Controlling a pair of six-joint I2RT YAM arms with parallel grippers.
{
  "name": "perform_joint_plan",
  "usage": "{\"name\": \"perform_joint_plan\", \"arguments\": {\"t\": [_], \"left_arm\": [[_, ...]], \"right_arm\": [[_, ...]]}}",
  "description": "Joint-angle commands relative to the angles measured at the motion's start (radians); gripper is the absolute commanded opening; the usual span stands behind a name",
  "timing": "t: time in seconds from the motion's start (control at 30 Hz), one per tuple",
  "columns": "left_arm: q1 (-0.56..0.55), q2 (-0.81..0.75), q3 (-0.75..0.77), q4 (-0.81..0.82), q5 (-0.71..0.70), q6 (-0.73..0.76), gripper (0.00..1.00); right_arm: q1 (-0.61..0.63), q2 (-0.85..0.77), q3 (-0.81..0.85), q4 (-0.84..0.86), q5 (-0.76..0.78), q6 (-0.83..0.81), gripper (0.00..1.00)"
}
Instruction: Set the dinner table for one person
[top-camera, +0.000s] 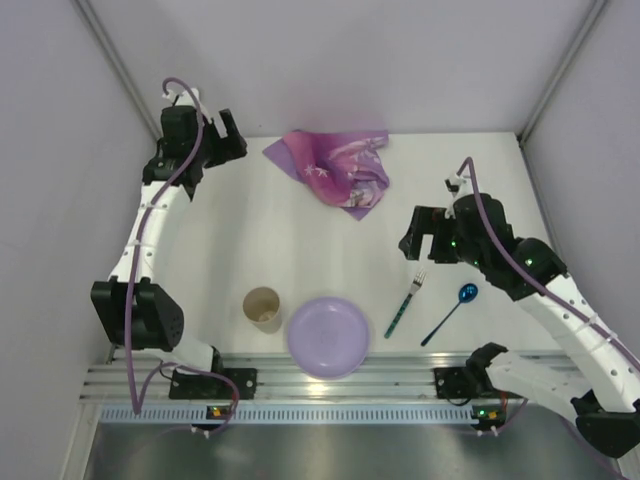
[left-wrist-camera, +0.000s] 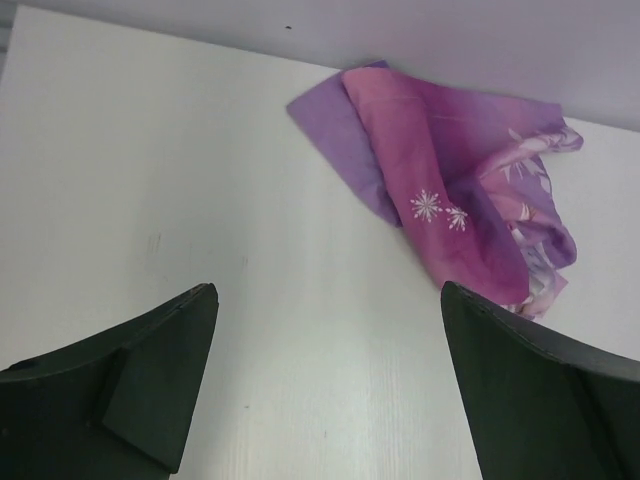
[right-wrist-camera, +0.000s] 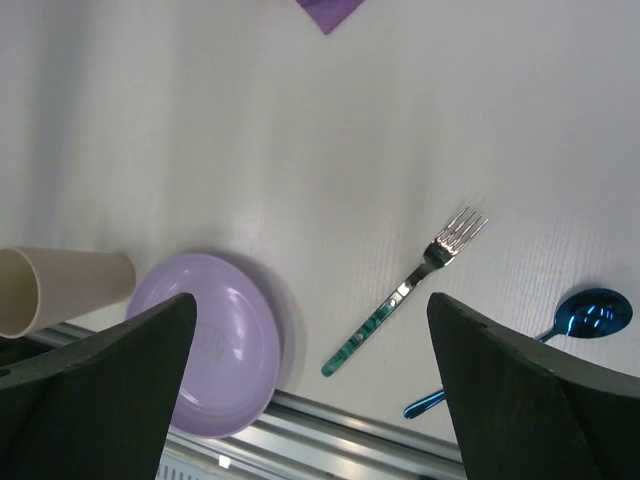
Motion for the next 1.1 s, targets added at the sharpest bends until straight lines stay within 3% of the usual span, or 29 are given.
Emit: {"name": "perform_joint_plan", "arguments": {"t": [0.0, 0.07, 0.1, 0.13, 0.2, 0.4, 0.53, 0.67, 0.8, 1.07], "left_arm": [[-0.002, -0.054, -0.038, -0.064, -0.112, -0.106, 0.99], [0.013, -0.08, -0.215, 0.077, -0.129, -0.201, 0.98], [0.074, -0.065, -0.241, 0.089, -0.068, -0.349, 0.98], [0.11, -0.044, -0.255, 0.117, 0.096, -0.381, 0.98], [0.127, 0.015, -0.232, 0.127, 0.258, -0.427, 0.98], [0.053, 0.015, -0.237, 0.13, 0.092, -0.405, 0.99], [0.052, 0.09, -0.131, -0.013, 0.109, -0.375, 0.96], [-0.017, 0.095, -0.137, -0.038, 0.139, -0.34, 0.91], [-0.059, 0.072, -0.158, -0.045, 0.139, -0.309, 0.89], [-0.134, -0.011, -0.253, -0.053, 0.139, -0.275, 0.86]], "right_arm": [[0.005, -0.05, 0.032, 0.006, 0.019, -0.016, 1.0], [0.005, -0.045, 0.012, 0.008, -0.021, -0.02, 1.0], [0.005, -0.037, 0.009, 0.004, -0.05, -0.019, 1.0], [0.005, -0.019, 0.009, -0.003, -0.058, -0.012, 1.0], [0.005, -0.004, 0.019, -0.019, -0.046, 0.01, 1.0], [-0.002, 0.088, 0.077, 0.061, -0.099, -0.066, 1.0], [-0.044, 0.34, 0.18, 0.118, -0.113, -0.095, 1.0], [-0.174, 0.547, 0.231, 0.266, -0.28, -0.057, 0.99], [-0.251, 0.815, 0.35, 0.32, -0.306, 0.009, 0.93], [-0.298, 1.156, 0.673, 0.36, -0.314, 0.087, 0.77]]}}
